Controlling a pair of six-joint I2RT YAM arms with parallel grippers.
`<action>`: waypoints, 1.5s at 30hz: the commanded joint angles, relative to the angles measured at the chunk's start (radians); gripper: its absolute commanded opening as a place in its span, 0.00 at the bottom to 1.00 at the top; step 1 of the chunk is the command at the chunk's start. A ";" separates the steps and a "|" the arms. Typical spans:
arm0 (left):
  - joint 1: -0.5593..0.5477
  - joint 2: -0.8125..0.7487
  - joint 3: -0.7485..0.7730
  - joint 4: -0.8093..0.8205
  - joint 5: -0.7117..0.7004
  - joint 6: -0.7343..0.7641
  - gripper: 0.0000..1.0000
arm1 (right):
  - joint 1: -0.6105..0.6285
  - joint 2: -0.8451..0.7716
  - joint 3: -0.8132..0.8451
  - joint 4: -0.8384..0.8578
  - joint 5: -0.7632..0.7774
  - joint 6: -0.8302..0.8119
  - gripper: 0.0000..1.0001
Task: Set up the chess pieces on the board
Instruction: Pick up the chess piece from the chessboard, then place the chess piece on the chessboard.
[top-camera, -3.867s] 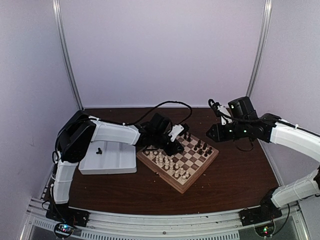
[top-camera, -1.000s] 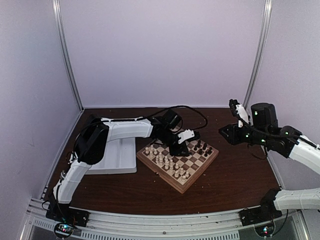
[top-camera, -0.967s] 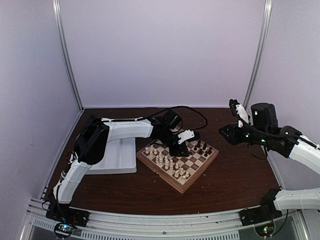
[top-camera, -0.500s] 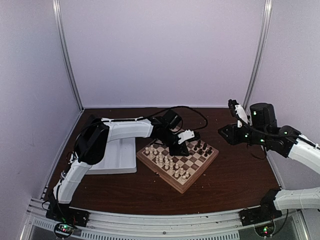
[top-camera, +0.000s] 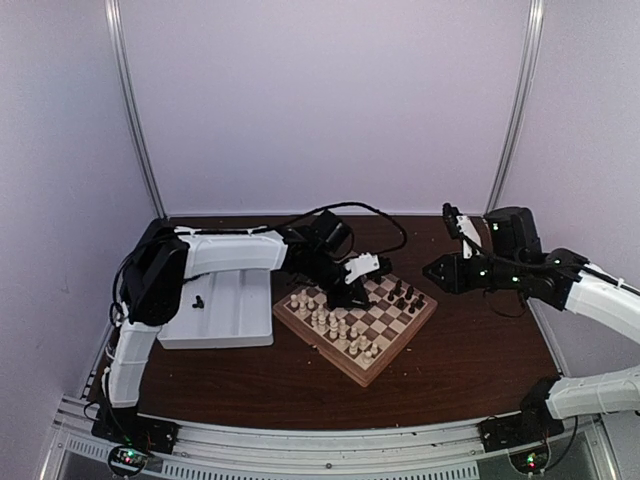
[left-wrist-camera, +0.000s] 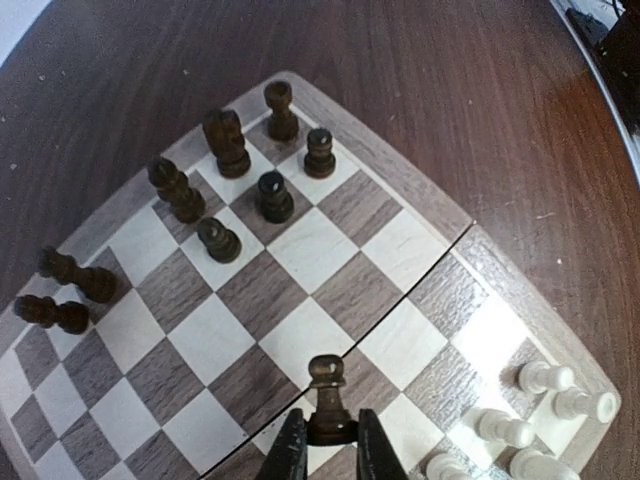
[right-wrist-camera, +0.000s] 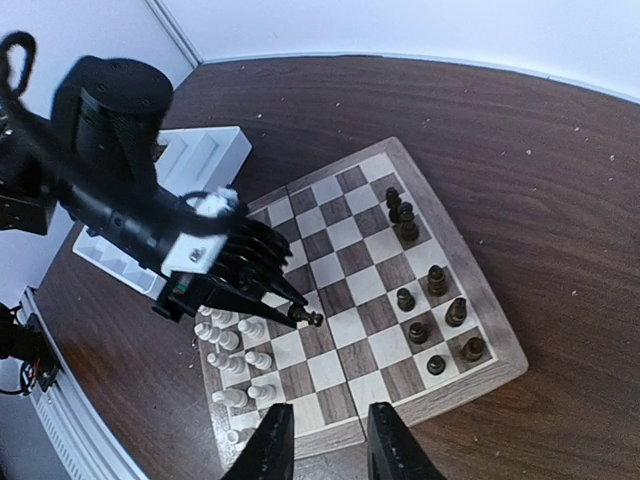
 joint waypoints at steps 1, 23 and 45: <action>-0.001 -0.143 -0.084 0.127 -0.013 -0.031 0.01 | -0.007 0.051 0.041 0.025 -0.144 0.105 0.30; -0.011 -0.430 -0.404 0.480 0.076 -0.120 0.02 | 0.001 0.277 0.046 0.418 -0.459 0.464 0.33; -0.011 -0.442 -0.414 0.514 0.106 -0.122 0.02 | 0.007 0.340 0.026 0.514 -0.504 0.517 0.15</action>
